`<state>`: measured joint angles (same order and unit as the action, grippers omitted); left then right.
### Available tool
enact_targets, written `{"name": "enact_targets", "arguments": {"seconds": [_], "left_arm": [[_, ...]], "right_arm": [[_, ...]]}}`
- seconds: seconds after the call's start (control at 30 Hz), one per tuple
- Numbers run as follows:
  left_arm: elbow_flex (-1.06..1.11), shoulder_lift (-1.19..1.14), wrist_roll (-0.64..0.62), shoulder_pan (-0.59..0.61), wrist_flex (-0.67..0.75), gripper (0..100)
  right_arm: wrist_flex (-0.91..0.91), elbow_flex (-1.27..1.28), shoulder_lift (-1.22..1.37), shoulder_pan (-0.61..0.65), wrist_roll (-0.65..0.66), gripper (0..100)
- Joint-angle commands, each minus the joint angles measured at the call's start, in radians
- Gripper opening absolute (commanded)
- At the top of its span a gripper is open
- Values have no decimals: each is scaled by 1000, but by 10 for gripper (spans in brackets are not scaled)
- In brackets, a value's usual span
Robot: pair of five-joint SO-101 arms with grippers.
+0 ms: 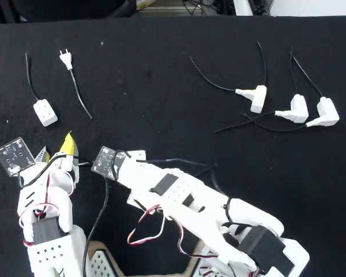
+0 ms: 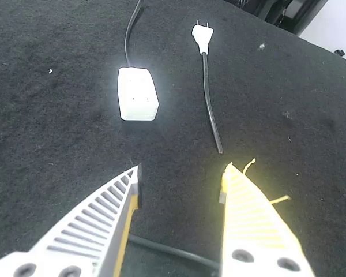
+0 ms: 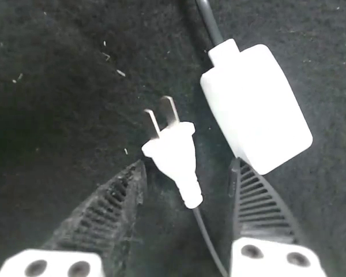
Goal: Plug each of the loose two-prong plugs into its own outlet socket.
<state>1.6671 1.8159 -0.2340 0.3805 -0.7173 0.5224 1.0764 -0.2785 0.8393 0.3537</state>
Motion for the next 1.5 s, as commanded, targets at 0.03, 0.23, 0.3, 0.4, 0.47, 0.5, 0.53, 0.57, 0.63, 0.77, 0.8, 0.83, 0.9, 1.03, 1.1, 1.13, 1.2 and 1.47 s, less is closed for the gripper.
{"name": "enact_targets", "arguments": {"seconds": [0.03, 0.23, 0.3, 0.4, 0.47, 0.5, 0.53, 0.57, 0.63, 0.77, 0.8, 0.83, 0.9, 1.03, 1.1, 1.13, 1.2, 1.47], "left_arm": [[-38, 8, -12, -10, 15, 234], [-38, 8, -12, -10, 15, 234], [-38, 8, -12, -10, 15, 234], [-38, 8, -12, -10, 15, 234], [-38, 8, -12, -10, 15, 234], [-38, 8, -12, -10, 15, 234], [-38, 8, -12, -10, 15, 234], [-38, 8, -12, -10, 15, 234], [-38, 8, -12, -10, 15, 234], [-38, 8, -12, -10, 15, 234], [-38, 8, -12, -10, 15, 234], [-38, 8, -12, -10, 15, 234], [-38, 8, -12, -8, 15, 234], [-38, 8, -12, -7, 15, 234], [-38, 8, -12, -8, 15, 234], [-38, 8, -12, -8, 15, 234], [-38, 8, -12, -10, 15, 234], [-38, 8, -12, -10, 15, 234]], "right_arm": [[3, -36, -13, 3, 69, 138], [-5, -36, -33, -43, 60, 15], [28, -38, -77, -58, 60, 11], [127, -38, -197, -61, 14, 10], [213, -45, -263, -77, -57, 10], [252, -51, -285, -92, -81, 10], [282, -65, -289, -115, -100, 10], [308, -85, -283, -140, -115, 10], [334, -120, -246, -187, -133, 10], [333, -166, -93, -163, -130, 11], [330, -182, -48, -135, -130, 11], [319, -194, -4, -107, -130, 11], [296, -223, 74, -72, -137, 11], [295, -295, 189, -68, -138, 12], [319, -326, 220, -68, -138, 13], [328, -337, 231, -68, -140, 13], [333, -349, 237, -66, -153, 13], [327, -355, 237, -61, -187, 132]]}}
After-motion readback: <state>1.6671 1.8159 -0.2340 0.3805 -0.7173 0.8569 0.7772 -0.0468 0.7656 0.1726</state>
